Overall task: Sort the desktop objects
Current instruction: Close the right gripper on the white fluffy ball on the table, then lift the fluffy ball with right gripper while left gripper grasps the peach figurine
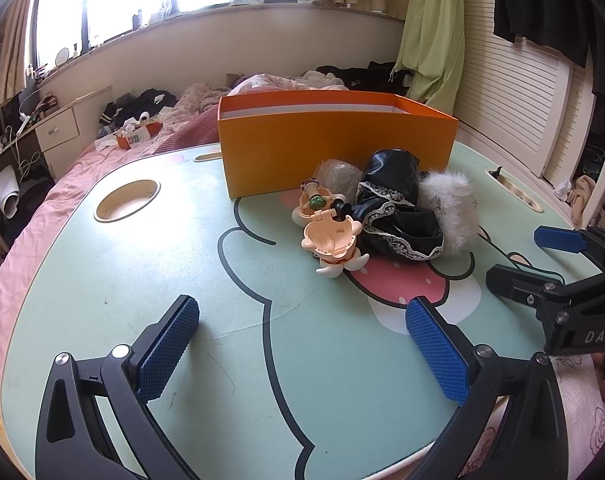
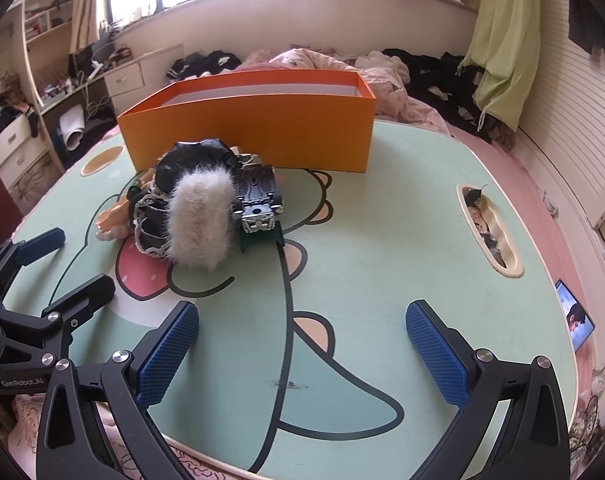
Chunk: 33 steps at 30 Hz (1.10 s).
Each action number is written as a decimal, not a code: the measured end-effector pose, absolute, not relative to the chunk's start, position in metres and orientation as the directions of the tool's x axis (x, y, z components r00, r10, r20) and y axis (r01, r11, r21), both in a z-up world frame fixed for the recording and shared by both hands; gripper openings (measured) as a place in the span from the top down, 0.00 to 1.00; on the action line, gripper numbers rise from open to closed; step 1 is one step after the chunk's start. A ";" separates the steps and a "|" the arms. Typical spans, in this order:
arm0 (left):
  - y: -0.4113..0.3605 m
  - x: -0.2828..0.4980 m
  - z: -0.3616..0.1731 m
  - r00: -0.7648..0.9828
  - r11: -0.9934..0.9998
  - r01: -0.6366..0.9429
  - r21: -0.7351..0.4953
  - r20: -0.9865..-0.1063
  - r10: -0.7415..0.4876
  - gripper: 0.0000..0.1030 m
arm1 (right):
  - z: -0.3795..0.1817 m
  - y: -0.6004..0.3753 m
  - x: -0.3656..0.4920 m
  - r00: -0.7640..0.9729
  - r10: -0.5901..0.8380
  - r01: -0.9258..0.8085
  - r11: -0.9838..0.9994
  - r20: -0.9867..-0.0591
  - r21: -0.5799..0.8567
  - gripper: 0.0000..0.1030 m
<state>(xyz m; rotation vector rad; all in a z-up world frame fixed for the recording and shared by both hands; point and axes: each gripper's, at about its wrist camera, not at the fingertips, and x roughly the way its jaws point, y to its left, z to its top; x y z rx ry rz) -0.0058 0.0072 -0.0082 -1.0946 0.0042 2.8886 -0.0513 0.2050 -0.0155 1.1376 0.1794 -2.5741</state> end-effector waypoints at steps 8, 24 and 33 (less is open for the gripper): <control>0.007 -0.006 -0.007 -0.749 -0.999 -0.050 -0.017 -0.660 0.049 0.00 | 0.018 0.208 -0.061 -0.631 -0.422 0.404 -0.895 -0.651 0.189 0.32; 0.007 -0.005 -0.008 -0.750 -0.999 -0.051 -0.018 -0.660 0.050 0.00 | 0.014 0.165 -0.077 -0.538 -0.494 0.504 -0.838 -0.683 0.209 0.78; 0.007 -0.004 -0.008 -0.750 -0.999 -0.051 -0.017 -0.659 0.049 0.00 | 0.023 0.207 -0.040 -0.585 -0.435 0.455 -0.875 -0.685 0.168 0.78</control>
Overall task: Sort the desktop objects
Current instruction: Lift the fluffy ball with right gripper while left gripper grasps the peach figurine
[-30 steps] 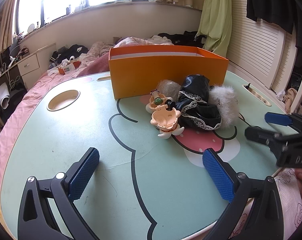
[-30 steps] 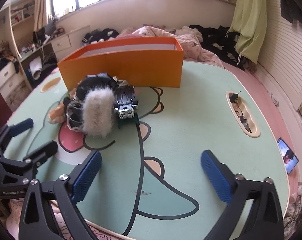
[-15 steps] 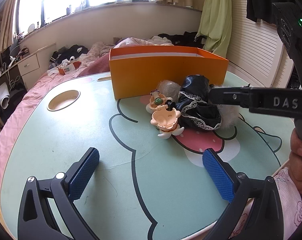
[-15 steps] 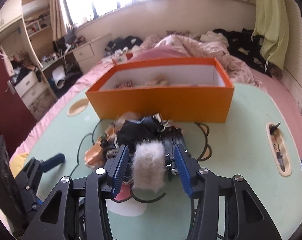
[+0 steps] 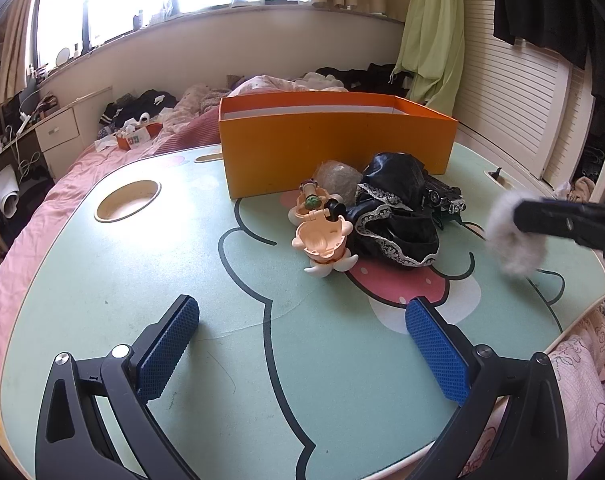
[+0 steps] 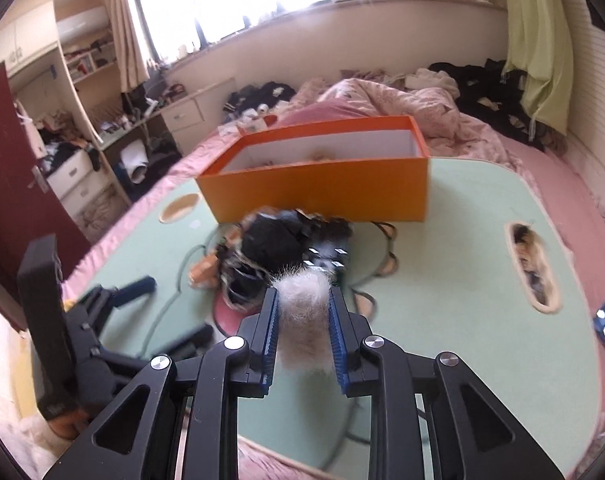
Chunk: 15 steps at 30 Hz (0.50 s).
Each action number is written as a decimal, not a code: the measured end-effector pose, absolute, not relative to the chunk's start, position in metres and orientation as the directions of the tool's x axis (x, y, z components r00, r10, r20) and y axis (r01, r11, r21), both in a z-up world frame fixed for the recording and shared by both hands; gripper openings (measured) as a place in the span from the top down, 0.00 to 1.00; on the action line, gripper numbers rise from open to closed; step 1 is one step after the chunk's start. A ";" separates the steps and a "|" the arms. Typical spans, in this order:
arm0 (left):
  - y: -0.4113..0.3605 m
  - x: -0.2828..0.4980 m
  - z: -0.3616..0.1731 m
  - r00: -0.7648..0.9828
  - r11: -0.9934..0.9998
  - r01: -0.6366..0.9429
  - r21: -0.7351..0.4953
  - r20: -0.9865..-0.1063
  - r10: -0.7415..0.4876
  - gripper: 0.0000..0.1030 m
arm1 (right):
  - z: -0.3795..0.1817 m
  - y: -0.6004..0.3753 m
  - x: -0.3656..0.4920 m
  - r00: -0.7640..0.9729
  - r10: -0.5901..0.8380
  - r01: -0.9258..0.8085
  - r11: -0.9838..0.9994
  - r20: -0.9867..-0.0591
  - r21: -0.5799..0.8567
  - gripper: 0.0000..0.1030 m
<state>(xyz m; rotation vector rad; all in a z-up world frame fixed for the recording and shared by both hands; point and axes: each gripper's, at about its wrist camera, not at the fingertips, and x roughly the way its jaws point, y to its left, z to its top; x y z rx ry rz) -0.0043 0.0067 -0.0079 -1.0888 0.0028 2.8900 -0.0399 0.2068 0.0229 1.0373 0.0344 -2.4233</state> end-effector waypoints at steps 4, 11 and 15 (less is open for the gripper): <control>0.006 -0.004 -0.008 -0.750 -0.999 -0.051 -0.017 -0.659 0.050 0.00 | 0.006 0.210 -0.041 -0.575 -0.372 0.426 -0.897 -0.729 0.122 0.74; 0.006 -0.004 -0.008 -0.751 -0.999 -0.051 -0.017 -0.658 0.050 0.00 | -0.010 0.195 -0.048 -0.636 -0.281 0.397 -0.918 -0.719 0.007 0.52; 0.006 -0.004 -0.008 -0.751 -0.999 -0.052 -0.017 -0.659 0.050 0.00 | -0.012 0.198 -0.045 -0.646 -0.301 0.404 -0.914 -0.702 0.020 0.55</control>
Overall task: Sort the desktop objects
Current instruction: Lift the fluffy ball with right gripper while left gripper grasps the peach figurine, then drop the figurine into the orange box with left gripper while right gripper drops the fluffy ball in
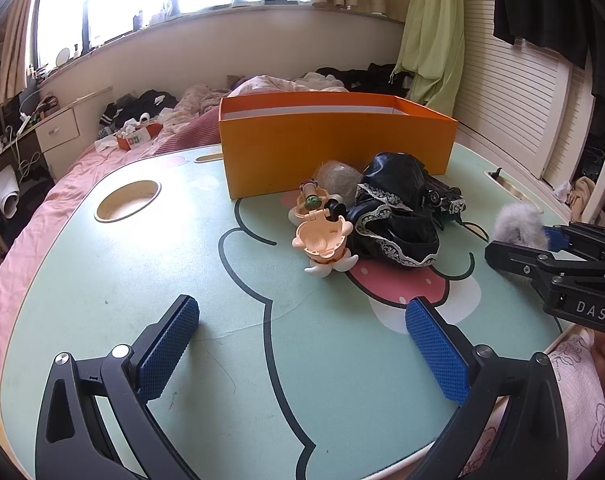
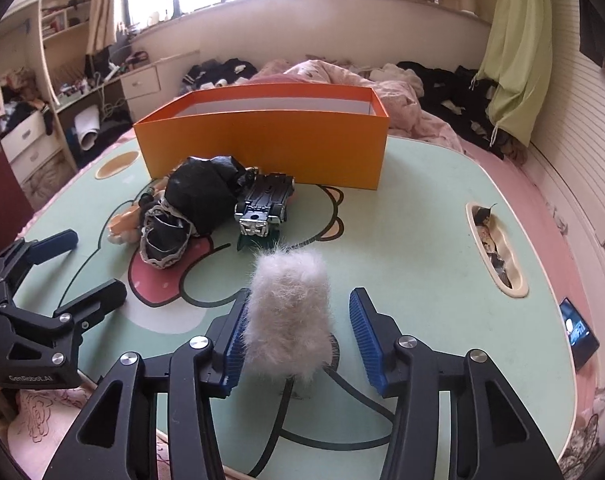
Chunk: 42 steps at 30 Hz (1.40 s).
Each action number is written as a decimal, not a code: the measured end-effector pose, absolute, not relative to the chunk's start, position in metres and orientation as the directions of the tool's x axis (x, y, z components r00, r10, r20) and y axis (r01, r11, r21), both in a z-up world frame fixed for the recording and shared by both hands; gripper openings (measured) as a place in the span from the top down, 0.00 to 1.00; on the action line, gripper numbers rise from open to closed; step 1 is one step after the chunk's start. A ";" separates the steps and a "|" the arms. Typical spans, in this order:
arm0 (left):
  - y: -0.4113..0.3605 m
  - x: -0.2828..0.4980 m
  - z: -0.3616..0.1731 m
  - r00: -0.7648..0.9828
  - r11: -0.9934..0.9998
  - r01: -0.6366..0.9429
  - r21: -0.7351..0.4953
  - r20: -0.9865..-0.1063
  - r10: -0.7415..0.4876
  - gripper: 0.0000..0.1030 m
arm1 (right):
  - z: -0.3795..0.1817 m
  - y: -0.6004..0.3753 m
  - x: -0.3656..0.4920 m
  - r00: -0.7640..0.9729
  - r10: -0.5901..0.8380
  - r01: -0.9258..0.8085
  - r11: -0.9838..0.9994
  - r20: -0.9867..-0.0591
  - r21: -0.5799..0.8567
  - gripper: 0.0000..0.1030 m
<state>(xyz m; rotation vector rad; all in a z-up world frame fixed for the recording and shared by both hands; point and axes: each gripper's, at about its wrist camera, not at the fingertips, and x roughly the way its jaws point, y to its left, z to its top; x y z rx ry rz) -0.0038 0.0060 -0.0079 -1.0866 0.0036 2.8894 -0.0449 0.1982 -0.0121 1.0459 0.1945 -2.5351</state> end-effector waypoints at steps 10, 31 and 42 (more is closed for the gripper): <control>-0.009 -0.012 0.019 -0.781 -0.990 -0.077 -0.122 -0.610 0.136 0.09 | -0.011 0.209 -0.045 -0.653 -0.347 0.393 -0.915 -0.673 0.090 0.72; -0.010 -0.064 0.006 -0.627 -0.980 -0.054 -0.193 -0.757 0.184 0.67 | -0.010 0.211 -0.048 -0.650 -0.352 0.393 -0.914 -0.673 0.098 0.73; -0.031 -0.025 0.040 -0.759 -0.979 -0.070 -0.194 -0.626 0.178 0.67 | 0.000 0.217 -0.044 -0.665 -0.386 0.407 -0.905 -0.640 0.123 0.76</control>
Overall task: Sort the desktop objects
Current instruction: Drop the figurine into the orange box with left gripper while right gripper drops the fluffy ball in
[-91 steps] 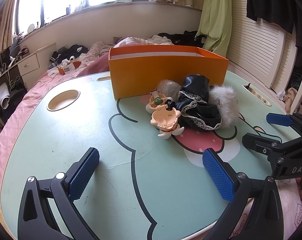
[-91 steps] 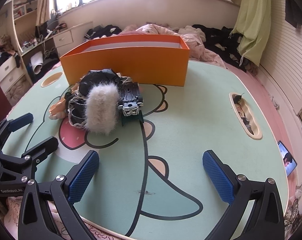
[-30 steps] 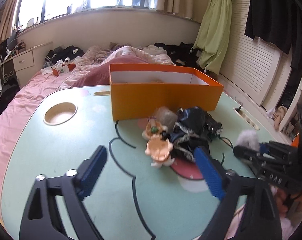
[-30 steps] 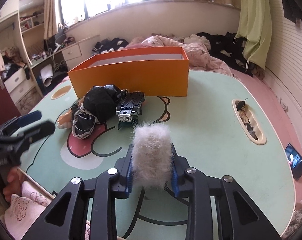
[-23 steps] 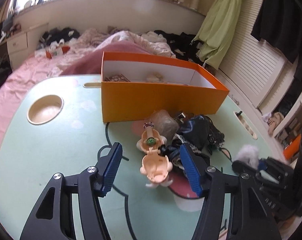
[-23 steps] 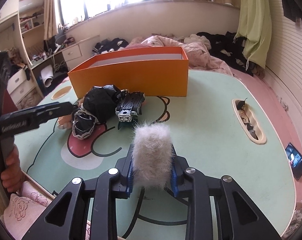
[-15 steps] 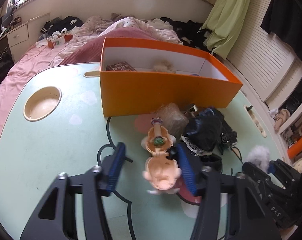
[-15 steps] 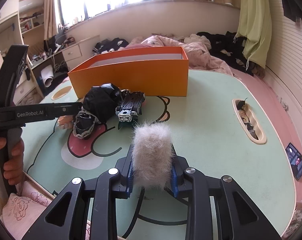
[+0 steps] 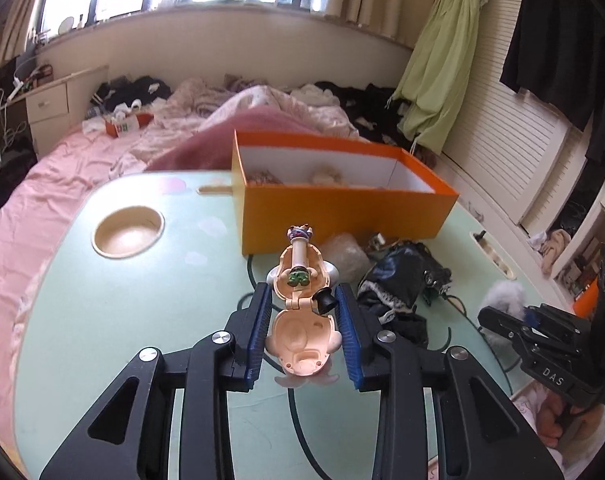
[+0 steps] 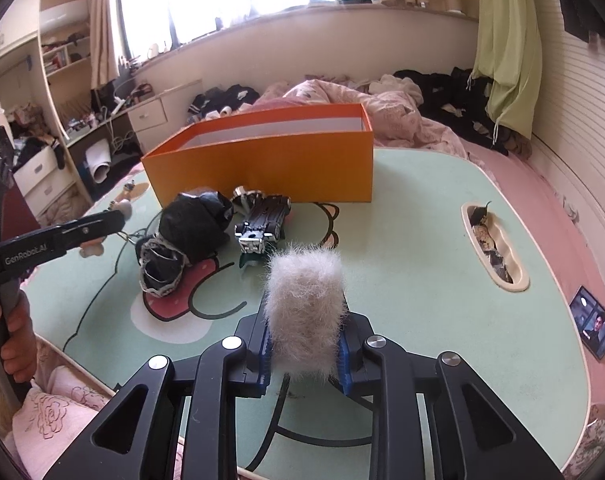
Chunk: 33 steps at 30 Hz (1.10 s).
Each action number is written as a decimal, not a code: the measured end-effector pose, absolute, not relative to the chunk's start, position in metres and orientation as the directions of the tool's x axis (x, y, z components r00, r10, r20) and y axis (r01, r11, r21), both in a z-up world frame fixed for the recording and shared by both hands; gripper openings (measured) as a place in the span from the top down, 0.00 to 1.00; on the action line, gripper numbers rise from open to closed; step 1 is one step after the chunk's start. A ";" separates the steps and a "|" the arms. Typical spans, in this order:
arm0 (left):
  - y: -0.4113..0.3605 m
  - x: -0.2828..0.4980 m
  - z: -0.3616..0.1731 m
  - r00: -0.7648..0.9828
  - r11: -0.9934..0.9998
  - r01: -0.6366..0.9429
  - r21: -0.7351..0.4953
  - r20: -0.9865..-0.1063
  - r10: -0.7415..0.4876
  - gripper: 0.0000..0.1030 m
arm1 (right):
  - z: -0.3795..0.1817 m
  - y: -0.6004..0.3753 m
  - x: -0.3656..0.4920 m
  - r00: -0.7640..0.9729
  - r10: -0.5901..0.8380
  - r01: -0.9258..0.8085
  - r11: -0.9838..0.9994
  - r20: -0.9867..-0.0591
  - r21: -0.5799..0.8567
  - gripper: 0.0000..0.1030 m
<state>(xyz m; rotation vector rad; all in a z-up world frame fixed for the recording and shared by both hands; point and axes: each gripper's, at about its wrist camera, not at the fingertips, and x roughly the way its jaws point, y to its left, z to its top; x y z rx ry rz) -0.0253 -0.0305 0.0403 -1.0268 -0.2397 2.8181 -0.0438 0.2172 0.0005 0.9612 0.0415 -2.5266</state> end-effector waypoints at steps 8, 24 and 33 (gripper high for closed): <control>-0.024 -0.045 0.078 -0.782 -0.964 -0.153 -0.216 -0.570 0.252 0.67 | 0.044 0.210 -0.062 -0.685 -0.444 0.452 -0.881 -0.578 0.141 0.76; -0.025 -0.169 0.066 -0.722 -0.979 -0.012 -0.205 -0.676 0.150 0.60 | 0.052 0.142 -0.198 -0.611 -0.378 0.418 -0.900 -0.696 0.122 0.50; -0.027 -0.123 0.094 -0.795 -0.975 -0.058 -0.214 -0.582 0.175 0.26 | 0.070 0.166 -0.161 -0.666 -0.404 0.423 -0.897 -0.627 0.128 0.30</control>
